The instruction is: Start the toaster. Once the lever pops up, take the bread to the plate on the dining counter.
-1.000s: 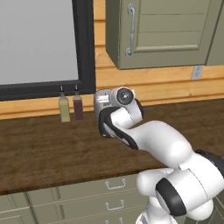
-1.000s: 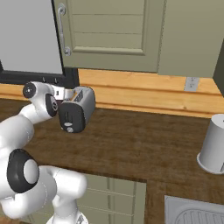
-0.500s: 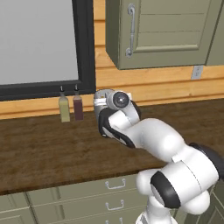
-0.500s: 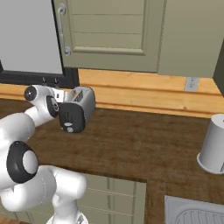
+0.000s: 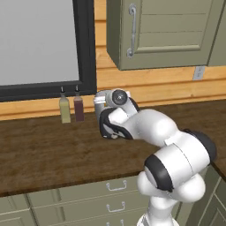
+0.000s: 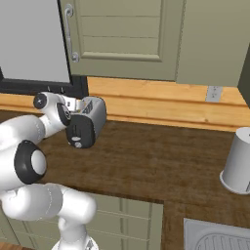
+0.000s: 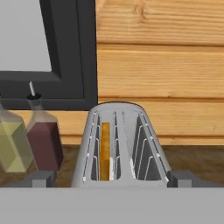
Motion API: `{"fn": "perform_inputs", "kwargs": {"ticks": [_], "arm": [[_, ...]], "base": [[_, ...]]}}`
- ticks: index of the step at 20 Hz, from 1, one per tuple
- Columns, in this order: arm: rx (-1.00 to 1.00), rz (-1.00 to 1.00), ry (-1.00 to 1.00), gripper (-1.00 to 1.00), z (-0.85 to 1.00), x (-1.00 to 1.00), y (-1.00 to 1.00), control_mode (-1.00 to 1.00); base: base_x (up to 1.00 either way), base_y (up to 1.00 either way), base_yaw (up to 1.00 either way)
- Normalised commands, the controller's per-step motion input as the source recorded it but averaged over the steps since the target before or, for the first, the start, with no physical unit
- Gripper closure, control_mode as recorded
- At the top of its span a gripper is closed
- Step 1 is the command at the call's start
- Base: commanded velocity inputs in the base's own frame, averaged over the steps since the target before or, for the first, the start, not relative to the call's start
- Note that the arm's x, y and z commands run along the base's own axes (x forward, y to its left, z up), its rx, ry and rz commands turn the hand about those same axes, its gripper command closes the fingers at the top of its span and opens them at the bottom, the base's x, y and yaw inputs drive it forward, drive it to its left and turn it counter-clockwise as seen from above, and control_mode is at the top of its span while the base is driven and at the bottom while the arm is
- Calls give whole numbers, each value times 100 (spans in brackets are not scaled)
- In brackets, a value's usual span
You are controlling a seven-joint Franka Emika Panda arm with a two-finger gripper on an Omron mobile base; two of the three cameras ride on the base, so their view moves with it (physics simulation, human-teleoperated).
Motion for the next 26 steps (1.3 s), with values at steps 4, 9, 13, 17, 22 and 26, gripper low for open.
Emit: {"fn": "perform_inputs", "kwargs": {"ticks": [4,9,13,17,22,26], "arm": [[0,5,2,-100,-3,11,0,-100],[0,4,0,-100,-12,2,0,-100],[0,2,0,-100,-16,3,0,-100],[0,0,0,-100,-13,10,0,-100],[0,0,0,-100,-13,17,0,-100],[0,0,0,-100,-6,20,0,-100]], "base": [[0,0,0],[0,0,0],[0,0,0],[0,0,0],[0,0,0],[0,0,0]]}}
